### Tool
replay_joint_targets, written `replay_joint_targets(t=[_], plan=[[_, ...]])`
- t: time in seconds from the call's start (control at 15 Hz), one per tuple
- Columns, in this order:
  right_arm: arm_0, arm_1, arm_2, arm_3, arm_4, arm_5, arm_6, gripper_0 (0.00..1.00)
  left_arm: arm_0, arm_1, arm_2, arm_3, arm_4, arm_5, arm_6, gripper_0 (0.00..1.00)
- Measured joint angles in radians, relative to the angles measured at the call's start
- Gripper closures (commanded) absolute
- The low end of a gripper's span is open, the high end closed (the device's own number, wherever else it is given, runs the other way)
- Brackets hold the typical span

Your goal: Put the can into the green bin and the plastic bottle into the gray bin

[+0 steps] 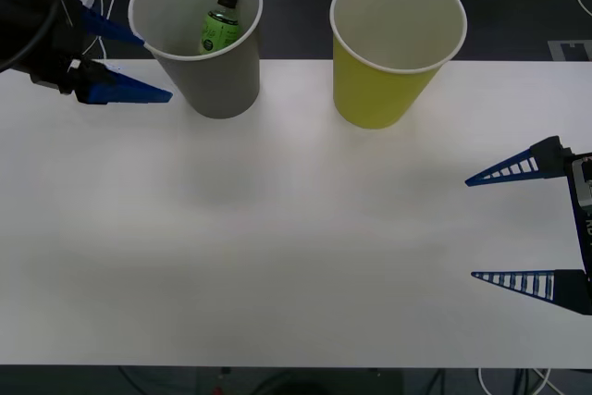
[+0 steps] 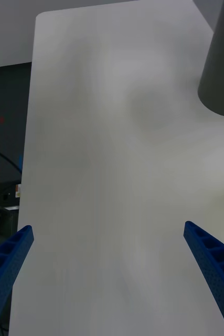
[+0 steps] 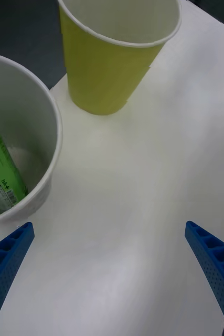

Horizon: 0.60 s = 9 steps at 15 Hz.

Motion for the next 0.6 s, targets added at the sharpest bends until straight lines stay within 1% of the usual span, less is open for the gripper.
replay_joint_targets(t=[0.2,0.4,0.6], plan=[[0.000,0.000,0.000,0.000,0.000,0.000,0.000,0.00,0.136,-0.003,0.121,-0.074,-0.016,-0.005,-0.059,0.00],[0.000,0.000,0.000,0.000,0.000,0.000,0.000,0.00,0.290,-0.016,0.249,-0.135,-0.001,-0.009,-0.146,0.00],[0.000,0.000,0.000,0.000,0.000,0.000,0.000,0.00,0.418,-0.058,0.409,-0.198,0.007,-0.093,-0.188,0.00]])
